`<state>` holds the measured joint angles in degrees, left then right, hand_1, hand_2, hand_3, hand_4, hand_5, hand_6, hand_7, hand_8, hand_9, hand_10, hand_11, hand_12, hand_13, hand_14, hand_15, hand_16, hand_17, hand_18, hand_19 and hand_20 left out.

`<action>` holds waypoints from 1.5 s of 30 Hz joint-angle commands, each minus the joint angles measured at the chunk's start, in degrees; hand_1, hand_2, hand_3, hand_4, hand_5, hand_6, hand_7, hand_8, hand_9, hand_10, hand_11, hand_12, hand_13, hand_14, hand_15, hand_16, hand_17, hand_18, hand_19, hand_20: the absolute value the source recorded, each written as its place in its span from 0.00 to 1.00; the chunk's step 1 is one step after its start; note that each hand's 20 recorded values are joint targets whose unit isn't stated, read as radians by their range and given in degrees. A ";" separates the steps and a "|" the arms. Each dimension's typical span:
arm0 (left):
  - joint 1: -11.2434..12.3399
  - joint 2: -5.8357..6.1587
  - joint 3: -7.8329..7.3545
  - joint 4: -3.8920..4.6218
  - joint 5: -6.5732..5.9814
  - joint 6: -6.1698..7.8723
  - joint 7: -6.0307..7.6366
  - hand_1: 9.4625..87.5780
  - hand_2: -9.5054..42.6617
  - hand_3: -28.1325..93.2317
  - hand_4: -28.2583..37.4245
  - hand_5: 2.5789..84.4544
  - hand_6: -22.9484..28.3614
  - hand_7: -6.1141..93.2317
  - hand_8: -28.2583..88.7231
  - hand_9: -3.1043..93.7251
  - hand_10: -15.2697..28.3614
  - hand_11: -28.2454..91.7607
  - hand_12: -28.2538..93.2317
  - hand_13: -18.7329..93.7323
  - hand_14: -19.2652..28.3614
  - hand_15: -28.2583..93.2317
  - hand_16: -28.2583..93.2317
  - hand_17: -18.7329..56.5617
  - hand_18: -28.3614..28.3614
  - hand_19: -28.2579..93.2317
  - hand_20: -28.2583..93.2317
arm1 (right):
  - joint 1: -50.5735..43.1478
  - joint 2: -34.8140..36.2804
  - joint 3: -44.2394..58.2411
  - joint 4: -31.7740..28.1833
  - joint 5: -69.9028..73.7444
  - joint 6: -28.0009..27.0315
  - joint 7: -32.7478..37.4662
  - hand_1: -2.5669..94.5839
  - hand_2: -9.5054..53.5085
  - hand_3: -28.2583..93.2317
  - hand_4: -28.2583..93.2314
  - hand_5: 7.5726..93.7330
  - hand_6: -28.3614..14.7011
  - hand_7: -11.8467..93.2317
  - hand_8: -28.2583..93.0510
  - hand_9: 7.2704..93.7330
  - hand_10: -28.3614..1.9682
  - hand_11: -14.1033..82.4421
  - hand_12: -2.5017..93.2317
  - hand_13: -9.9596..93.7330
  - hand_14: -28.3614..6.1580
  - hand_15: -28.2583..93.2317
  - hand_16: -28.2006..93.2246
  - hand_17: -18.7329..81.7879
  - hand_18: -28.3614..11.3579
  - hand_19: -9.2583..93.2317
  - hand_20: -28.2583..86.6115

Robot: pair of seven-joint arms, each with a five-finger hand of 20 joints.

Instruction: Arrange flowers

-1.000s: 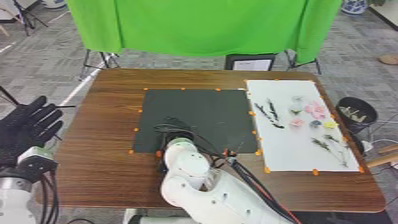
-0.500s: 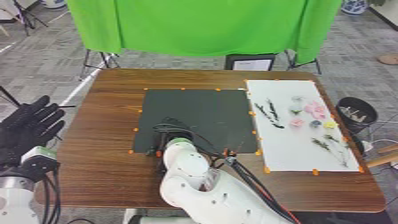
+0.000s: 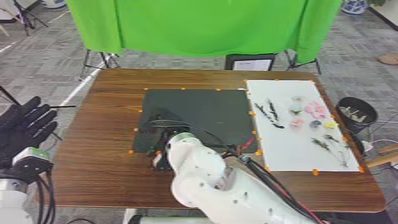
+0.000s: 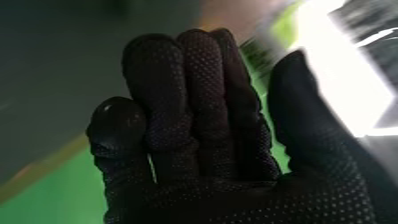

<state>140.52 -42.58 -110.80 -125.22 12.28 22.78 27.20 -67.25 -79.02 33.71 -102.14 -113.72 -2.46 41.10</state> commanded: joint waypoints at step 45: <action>0.38 -1.25 2.22 0.69 -1.59 -1.12 0.32 0.22 0.38 0.85 0.04 0.47 0.65 0.18 0.18 0.37 0.75 0.40 0.34 0.35 0.76 0.51 0.19 0.15 0.78 0.53 0.30 | 0.62 -3.92 5.03 6.29 -1.98 -32.52 5.58 0.22 0.60 0.91 0.17 0.67 0.56 0.26 0.15 0.79 0.31 0.47 0.31 0.81 0.38 0.74 0.51 0.66 0.14 1.00 0.57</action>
<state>139.56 -43.49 -108.20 -124.41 12.03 22.15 26.36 -66.21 -84.89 39.17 -96.44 -116.94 -34.49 44.56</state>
